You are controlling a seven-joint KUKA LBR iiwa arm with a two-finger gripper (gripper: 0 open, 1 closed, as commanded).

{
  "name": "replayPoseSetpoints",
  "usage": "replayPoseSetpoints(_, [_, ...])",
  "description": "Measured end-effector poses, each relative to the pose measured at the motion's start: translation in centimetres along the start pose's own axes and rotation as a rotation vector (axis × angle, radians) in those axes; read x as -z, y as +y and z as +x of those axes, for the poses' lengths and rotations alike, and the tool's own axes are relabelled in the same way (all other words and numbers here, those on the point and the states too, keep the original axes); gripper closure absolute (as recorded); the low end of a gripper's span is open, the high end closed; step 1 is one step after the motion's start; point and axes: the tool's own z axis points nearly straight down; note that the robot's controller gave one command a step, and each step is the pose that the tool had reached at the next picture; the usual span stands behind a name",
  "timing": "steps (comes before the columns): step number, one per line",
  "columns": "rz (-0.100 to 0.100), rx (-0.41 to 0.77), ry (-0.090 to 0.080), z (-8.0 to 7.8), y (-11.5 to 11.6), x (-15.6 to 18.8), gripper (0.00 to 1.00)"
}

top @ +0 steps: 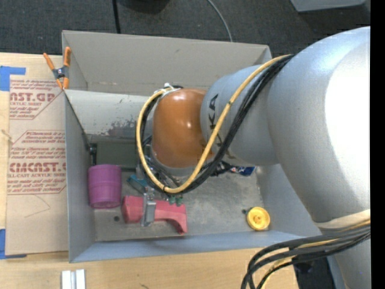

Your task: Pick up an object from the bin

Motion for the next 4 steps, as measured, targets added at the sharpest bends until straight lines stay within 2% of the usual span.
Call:
replayPoseSetpoints(1, [0.001, 0.230, 0.004, -1.3, 4.5, -4.5, 1.00])
replayPoseSetpoints(2, [0.001, 0.230, 0.004, -1.3, 4.5, -4.5, 1.00])
replayPoseSetpoints(3, [0.003, 0.253, 0.011, -0.9, 4.4, -0.5, 1.00])
replayPoseSetpoints(4, [-0.002, 0.226, -0.007, -2.2, 5.1, 12.8, 0.00])
